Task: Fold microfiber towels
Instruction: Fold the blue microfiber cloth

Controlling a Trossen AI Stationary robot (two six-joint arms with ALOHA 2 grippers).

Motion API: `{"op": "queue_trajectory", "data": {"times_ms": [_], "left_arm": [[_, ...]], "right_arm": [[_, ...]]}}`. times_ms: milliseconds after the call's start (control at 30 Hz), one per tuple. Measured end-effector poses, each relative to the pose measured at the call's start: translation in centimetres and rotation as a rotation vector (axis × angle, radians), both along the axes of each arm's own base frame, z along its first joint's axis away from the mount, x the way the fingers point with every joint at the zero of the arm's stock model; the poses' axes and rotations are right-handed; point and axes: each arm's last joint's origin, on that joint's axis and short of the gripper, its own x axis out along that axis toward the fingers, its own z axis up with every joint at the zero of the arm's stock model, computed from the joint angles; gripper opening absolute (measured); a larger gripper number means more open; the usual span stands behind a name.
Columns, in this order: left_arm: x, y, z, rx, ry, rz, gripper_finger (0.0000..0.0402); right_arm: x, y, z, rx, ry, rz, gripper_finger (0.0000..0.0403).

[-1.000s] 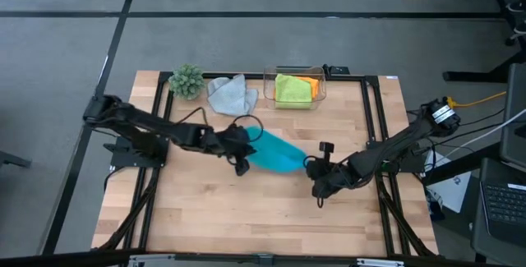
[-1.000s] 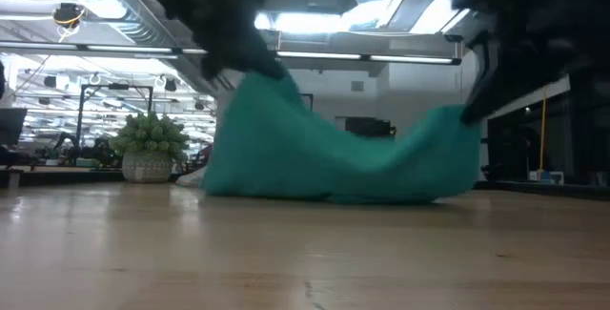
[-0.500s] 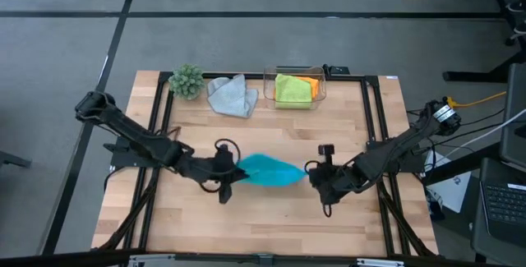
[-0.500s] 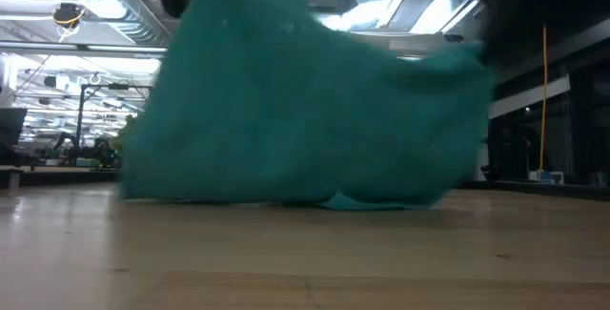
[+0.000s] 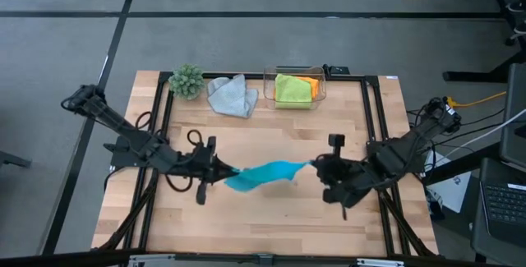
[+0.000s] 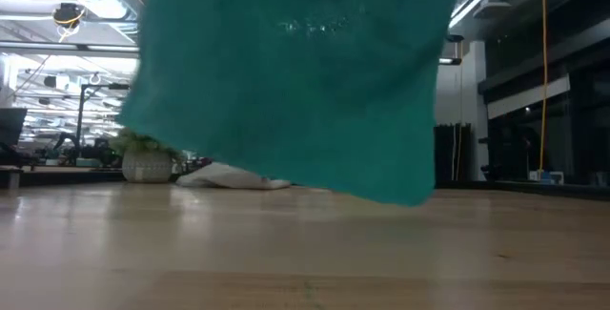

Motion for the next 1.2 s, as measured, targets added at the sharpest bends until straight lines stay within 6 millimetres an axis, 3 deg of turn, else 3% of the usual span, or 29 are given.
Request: {"op": "queue_trajectory", "data": {"times_ms": [300,500,767,1033,1200], "left_arm": [[-0.9,-1.8,-0.2,-0.036,0.009,-0.062,0.0],[-0.2,-1.7,-0.8,-0.02,0.031,-0.041,0.0],[2.9,-0.5,-4.1,0.024,0.168,0.098,0.0],[5.3,2.4,-7.7,0.132,0.371,0.237,0.0],[6.5,4.1,-9.6,0.295,0.47,0.279,0.0]], "right_arm": [[-2.1,2.5,1.6,0.128,-0.005,0.072,0.0004],[-2.3,2.5,2.0,0.127,-0.003,0.076,0.0003],[-0.7,-0.6,-1.9,0.046,0.113,-0.093,0.0003],[1.5,-4.3,-7.3,-0.001,0.16,-0.217,0.0002],[2.5,-6.3,-10.3,-0.045,0.144,-0.233,0.0002]]}}
